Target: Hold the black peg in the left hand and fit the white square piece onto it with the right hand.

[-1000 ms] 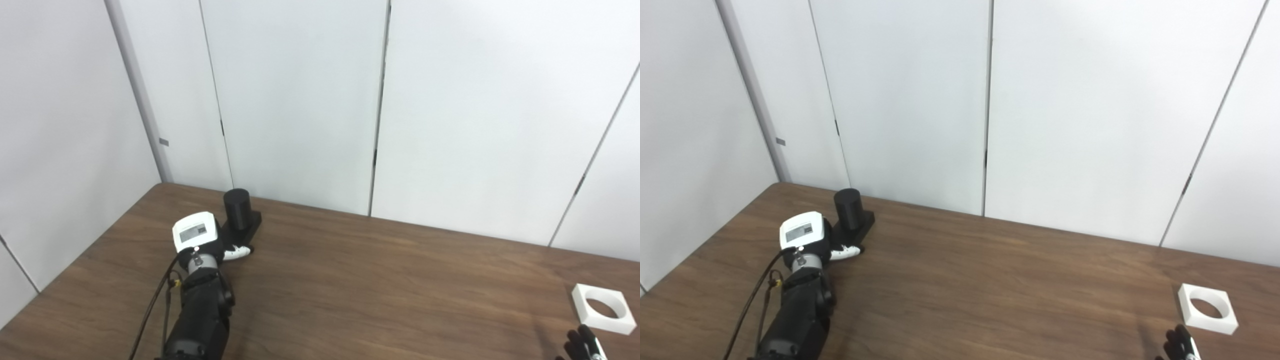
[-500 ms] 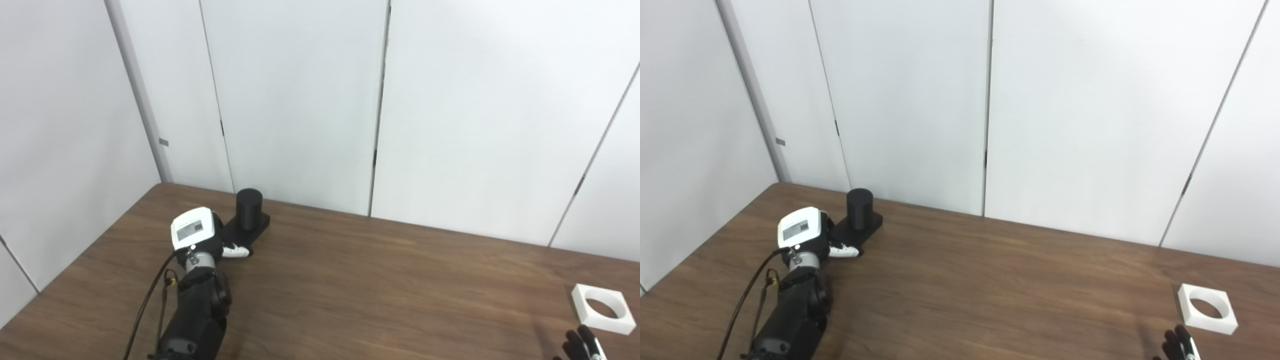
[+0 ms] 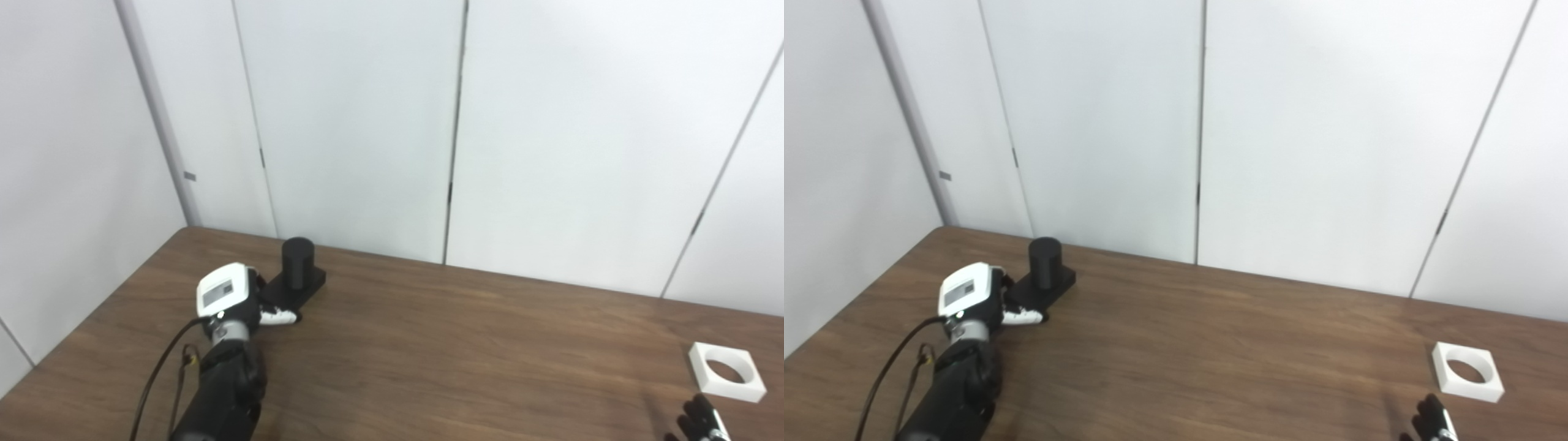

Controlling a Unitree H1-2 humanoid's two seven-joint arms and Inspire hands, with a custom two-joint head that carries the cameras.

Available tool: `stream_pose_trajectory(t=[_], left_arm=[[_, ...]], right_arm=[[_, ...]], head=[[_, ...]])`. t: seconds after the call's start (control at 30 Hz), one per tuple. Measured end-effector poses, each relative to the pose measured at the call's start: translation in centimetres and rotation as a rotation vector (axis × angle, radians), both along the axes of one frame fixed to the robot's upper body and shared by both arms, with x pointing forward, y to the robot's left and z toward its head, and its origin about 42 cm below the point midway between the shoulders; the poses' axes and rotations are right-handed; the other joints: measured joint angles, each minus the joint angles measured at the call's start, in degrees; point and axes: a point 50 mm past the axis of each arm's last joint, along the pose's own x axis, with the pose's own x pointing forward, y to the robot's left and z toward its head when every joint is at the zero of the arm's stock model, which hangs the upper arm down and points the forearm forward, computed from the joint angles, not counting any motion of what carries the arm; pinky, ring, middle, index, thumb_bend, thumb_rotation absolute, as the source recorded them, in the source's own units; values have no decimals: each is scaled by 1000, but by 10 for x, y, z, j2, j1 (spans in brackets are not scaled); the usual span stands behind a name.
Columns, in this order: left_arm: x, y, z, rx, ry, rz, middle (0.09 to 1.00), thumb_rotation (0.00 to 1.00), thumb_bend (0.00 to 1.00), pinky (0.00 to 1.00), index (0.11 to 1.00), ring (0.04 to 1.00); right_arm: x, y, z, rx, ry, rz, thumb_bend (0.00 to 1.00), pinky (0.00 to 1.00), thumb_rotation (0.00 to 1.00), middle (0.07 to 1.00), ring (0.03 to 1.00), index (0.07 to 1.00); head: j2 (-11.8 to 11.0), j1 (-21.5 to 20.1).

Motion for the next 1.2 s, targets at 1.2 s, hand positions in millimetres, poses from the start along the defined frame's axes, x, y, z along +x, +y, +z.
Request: stream_pose_trajectory(t=[1.2], left_arm=[[-126,-105,4,-375,117,-917,822,46,502,726,489,849]], right_arm=[[-4,21,7,-36,60,-19,592,884,926,946,955,975]], head=[[116,-131]])
